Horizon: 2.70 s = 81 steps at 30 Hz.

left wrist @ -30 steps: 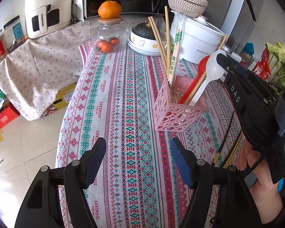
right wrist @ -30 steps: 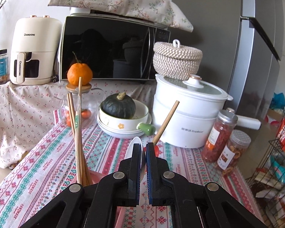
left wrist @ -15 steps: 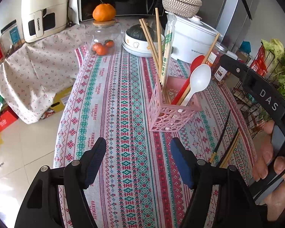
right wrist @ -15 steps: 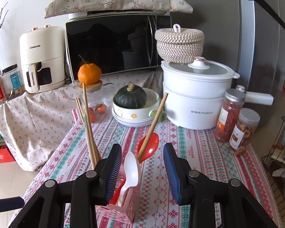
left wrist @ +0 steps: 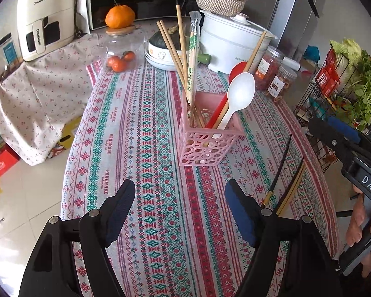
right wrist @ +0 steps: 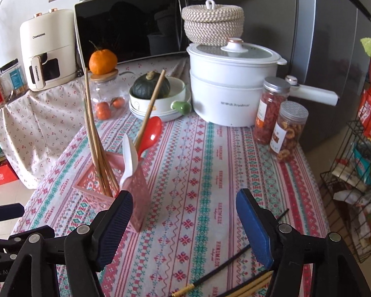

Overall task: Organize utensils
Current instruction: 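Withdraw both tools from the basket toward the remaining chopsticks, then grasp a black chopstick with the left tool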

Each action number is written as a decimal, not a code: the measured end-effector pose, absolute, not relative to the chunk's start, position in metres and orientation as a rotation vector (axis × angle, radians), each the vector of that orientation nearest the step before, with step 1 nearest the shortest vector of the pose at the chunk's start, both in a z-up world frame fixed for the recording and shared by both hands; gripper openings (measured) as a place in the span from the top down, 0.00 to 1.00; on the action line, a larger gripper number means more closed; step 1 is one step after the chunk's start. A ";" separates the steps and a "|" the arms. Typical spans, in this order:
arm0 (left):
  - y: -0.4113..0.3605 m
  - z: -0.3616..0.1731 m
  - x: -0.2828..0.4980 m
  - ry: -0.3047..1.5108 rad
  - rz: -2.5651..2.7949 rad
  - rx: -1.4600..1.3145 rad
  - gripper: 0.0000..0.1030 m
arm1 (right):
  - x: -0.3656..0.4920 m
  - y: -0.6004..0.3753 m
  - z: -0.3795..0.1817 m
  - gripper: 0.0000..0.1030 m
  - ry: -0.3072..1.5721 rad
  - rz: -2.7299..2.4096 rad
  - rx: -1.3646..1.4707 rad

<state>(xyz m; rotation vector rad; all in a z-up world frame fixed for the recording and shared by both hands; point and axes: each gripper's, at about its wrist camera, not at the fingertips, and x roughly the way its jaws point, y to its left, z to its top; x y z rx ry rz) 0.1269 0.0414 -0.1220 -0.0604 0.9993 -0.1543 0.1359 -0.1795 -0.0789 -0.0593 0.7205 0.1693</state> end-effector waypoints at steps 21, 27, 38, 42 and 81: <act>-0.069 -0.161 0.131 1.141 -0.328 0.160 0.24 | 0.143 -0.296 -0.147 0.16 1.139 -0.081 0.035; -0.107 -0.176 0.149 1.185 -0.383 0.221 0.24 | 0.148 -0.312 -0.155 0.16 1.198 -0.096 0.058; -0.164 -0.198 0.212 1.169 -0.490 0.161 0.47 | 0.153 -0.349 -0.163 0.16 1.255 -0.125 0.166; -0.186 -0.209 0.231 1.166 -0.561 0.110 0.62 | 0.154 -0.361 -0.166 0.16 1.267 -0.126 0.232; -0.080 -0.137 0.141 1.044 -0.521 0.173 0.95 | 0.185 -0.329 -0.179 0.52 1.260 0.028 0.443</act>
